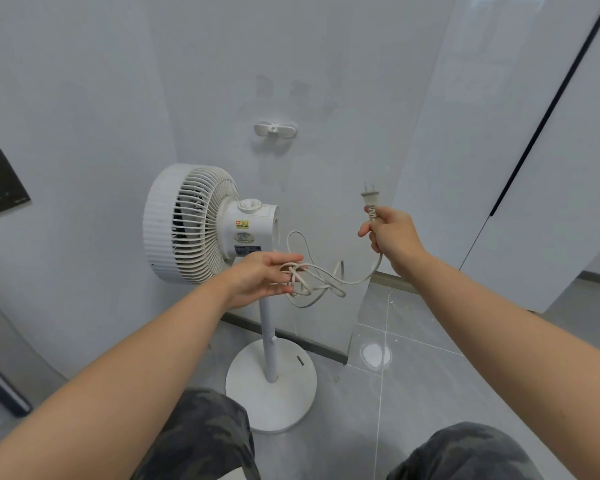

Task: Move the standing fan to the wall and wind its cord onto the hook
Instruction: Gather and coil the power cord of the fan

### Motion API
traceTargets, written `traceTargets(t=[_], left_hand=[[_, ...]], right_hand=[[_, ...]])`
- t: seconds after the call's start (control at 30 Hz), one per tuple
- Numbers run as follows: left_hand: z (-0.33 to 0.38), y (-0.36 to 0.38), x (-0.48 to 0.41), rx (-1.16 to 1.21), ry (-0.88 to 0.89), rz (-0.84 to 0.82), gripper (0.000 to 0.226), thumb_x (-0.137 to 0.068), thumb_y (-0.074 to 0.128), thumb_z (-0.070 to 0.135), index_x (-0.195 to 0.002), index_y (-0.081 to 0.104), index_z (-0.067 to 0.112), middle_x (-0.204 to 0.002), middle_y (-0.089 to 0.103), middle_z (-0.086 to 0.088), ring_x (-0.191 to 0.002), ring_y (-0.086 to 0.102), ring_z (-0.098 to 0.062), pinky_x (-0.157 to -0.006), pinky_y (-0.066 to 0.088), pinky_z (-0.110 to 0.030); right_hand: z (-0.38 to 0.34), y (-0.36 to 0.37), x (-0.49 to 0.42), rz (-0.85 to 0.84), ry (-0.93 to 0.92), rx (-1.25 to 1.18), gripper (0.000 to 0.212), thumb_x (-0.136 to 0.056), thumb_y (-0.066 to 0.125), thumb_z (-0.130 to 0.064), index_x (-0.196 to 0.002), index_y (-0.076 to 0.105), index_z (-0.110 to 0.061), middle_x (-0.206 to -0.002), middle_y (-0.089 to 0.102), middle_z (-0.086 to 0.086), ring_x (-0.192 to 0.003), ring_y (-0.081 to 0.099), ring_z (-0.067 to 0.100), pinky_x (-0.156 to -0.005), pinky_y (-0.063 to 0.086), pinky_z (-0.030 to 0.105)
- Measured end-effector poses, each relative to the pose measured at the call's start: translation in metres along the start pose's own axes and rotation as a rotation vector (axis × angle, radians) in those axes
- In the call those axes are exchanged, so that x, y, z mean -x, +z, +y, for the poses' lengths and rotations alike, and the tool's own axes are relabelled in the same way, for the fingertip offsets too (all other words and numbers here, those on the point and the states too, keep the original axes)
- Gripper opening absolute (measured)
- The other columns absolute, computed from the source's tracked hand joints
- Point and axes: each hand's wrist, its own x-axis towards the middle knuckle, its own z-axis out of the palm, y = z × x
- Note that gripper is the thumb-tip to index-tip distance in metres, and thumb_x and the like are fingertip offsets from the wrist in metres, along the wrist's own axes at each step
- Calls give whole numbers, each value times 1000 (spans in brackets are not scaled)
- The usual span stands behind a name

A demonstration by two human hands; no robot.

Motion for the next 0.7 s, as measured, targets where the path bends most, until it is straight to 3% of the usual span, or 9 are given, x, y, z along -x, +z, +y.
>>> traceTargets(t=[0.13, 0.23, 0.33, 0.4, 0.53, 0.63, 0.7], left_hand=[[1, 3, -2, -91, 27, 105, 33, -91, 46, -7, -118, 59, 7, -87, 72, -3, -69, 70, -6, -59, 55, -13], [6, 6, -1, -246, 29, 163, 25, -93, 51, 3, -115, 61, 5, -85, 70, -6, -63, 69, -5, -50, 53, -14], [8, 9, -2, -376, 50, 245, 20, -92, 55, 8, -108, 65, 5, -86, 71, -3, -59, 62, -6, -45, 48, -13], [9, 11, -4, -388, 72, 310, 18, -89, 59, 10, -105, 67, 5, -84, 71, -3, -59, 58, -7, -44, 45, -13], [9, 12, -4, -397, 113, 414, 13, -84, 67, 13, -95, 69, 7, -73, 72, -2, -58, 60, -7, -50, 44, -16], [8, 14, -4, -370, 133, 425, 7, -83, 69, 14, -87, 70, 9, -72, 71, -2, -57, 59, -7, -52, 47, -16], [9, 14, -4, -355, 135, 422, 5, -83, 68, 14, -85, 71, 10, -74, 71, -2, -55, 58, -6, -50, 49, -14]], right_hand=[[-1, 2, 6, -83, -48, 115, 40, -90, 34, 4, -126, 51, -4, -74, 67, 1, -48, 37, 15, -44, 34, 22], [-3, 4, 12, -164, -28, 148, 61, -84, 33, 12, -135, 39, -22, -79, 65, 3, -49, 37, 14, -42, 31, 22], [-3, 10, 20, -259, -32, 174, 72, -77, 26, 20, -124, 48, -29, -81, 58, 7, -49, 31, 15, -41, 26, 22], [-1, 14, 24, -290, -68, 204, 68, -77, 23, 21, -113, 54, -29, -82, 56, 8, -48, 28, 15, -38, 25, 21], [2, 22, 29, -334, 45, 256, 51, -84, 29, 14, -120, 39, -21, -84, 53, 9, -52, 32, 15, -38, 27, 21], [3, 25, 29, -390, 293, -14, 35, -91, 34, 7, -117, 48, -11, -72, 48, 6, -48, 27, 12, -36, 21, 18], [4, 25, 29, -463, 388, -170, 15, -94, 43, -4, -98, 56, -11, -66, 41, 2, -44, 26, 9, -35, 20, 16]])
